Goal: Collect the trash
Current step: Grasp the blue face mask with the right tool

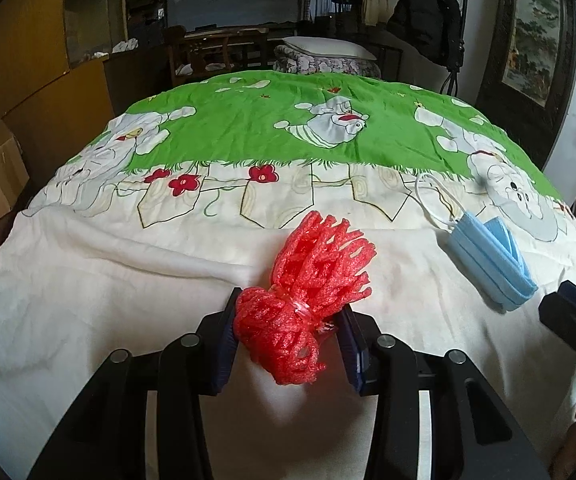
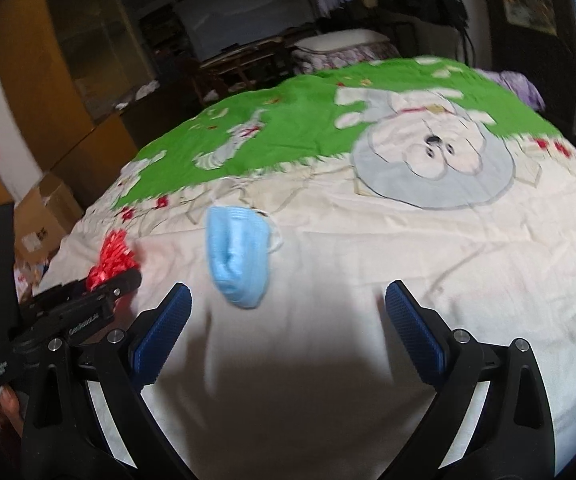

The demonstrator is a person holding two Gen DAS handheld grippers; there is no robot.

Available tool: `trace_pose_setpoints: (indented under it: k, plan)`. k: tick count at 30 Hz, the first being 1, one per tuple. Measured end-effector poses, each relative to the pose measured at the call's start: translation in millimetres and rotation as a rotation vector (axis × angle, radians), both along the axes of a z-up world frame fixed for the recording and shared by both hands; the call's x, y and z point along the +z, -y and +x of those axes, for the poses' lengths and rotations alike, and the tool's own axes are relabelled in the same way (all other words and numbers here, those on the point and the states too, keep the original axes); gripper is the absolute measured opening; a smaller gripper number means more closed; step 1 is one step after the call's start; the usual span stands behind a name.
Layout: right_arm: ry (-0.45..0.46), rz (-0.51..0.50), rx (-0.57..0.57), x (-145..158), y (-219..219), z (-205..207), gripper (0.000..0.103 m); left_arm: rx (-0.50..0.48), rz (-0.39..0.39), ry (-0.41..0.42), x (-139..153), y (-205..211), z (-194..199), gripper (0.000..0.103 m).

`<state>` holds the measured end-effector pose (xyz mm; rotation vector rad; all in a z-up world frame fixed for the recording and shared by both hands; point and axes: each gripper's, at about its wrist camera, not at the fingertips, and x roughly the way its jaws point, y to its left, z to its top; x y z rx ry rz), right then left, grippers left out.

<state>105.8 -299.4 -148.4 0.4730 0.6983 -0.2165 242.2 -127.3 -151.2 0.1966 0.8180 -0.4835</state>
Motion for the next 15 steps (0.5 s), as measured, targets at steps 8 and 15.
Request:
trace_pose_setpoints:
  k: [8,15]
  plan:
    - [-0.031,-0.003,0.071,-2,-13,29,0.094,0.008,-0.035,-0.031,0,-7,5,0.044]
    - [-0.029,0.001,0.06,-5,-12,46,0.092,0.004,-0.045,-0.04,-1,-7,6,0.044]
